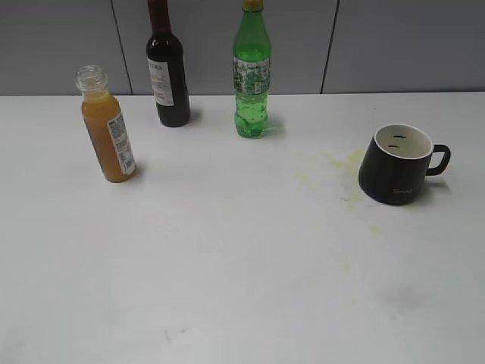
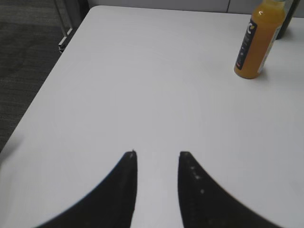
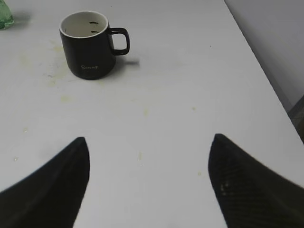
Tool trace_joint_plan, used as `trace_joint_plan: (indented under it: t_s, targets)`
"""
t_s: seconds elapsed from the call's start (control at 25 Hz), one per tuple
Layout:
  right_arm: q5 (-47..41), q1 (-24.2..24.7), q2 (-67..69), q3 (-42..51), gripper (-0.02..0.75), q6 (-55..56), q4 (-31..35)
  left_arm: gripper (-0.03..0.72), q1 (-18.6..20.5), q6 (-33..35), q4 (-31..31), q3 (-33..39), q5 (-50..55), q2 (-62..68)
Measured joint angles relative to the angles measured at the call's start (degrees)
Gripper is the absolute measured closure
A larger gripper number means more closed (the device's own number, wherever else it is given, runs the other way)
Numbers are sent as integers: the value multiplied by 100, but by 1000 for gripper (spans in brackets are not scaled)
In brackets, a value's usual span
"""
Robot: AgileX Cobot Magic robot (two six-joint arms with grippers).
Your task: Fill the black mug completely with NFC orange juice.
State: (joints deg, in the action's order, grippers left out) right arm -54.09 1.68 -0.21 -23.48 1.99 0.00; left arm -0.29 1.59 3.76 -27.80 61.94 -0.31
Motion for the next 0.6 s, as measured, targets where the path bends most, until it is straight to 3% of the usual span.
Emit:
trace_joint_plan:
  t_s: [0.6]
  targets:
    - [0, 0, 0, 0, 147, 0, 0, 450, 0, 0, 0, 0, 0, 0]
